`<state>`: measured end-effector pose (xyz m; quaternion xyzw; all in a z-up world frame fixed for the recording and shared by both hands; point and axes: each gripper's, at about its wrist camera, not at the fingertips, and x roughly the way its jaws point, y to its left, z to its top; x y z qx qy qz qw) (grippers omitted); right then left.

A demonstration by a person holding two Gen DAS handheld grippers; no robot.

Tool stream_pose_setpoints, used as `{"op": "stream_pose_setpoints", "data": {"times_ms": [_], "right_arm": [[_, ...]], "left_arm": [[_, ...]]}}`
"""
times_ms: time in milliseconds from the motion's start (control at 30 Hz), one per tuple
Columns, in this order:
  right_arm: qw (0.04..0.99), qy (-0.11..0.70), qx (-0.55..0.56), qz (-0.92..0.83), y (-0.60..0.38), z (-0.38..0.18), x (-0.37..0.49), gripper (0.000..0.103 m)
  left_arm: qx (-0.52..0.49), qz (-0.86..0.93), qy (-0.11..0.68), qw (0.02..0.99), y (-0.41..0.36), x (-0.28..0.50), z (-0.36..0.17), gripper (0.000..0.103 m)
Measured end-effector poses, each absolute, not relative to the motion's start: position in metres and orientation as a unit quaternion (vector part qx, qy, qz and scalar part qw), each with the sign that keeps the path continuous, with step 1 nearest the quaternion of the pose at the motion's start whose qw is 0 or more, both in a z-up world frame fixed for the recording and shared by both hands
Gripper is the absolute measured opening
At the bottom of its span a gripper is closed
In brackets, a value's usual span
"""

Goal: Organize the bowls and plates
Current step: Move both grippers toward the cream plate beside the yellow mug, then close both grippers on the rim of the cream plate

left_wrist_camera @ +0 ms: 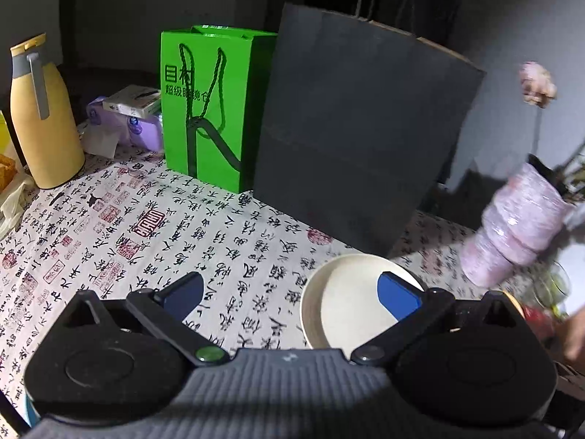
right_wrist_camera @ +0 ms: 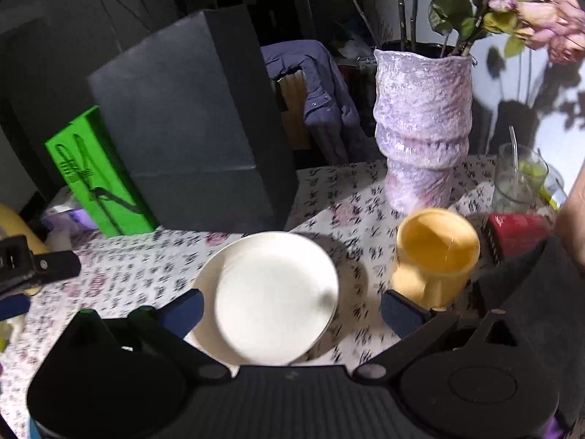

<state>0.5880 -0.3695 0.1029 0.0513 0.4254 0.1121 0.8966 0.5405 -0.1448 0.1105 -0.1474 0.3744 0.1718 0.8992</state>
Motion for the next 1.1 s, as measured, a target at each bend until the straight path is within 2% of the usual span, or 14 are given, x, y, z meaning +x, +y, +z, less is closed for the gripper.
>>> {"op": "stream_pose_setpoints", "data": {"times_ms": [200, 600, 800, 967, 1033, 1100], "right_arm": [[0.895, 0.427, 0.042, 0.124, -0.364, 0.076, 0.615, 0.102], [0.881, 0.446, 0.041, 0.151, -0.348, 0.013, 0.629, 0.083], [0.886, 0.442, 0.036, 0.135, -0.352, 0.007, 0.631, 0.08], [0.887, 0.445, 0.03, 0.121, -0.355, 0.001, 0.633, 0.059], [0.884, 0.451, 0.032, 0.121, -0.355, -0.003, 0.635, 0.046], [0.883, 0.453, 0.033, 0.12, -0.356, -0.005, 0.636, 0.042]], "left_arm": [[-0.153, 0.197, 0.411, 0.877, -0.138, 0.573, 0.073, 0.103], [-0.124, 0.219, 0.442, 0.861, -0.131, 0.606, 0.017, 0.103], [-0.116, 0.216, 0.455, 0.856, -0.133, 0.616, -0.005, 0.103], [-0.115, 0.207, 0.462, 0.855, -0.136, 0.62, -0.015, 0.101], [-0.11, 0.202, 0.466, 0.854, -0.139, 0.621, -0.02, 0.099], [-0.105, 0.198, 0.47, 0.854, -0.142, 0.623, -0.024, 0.094]]}}
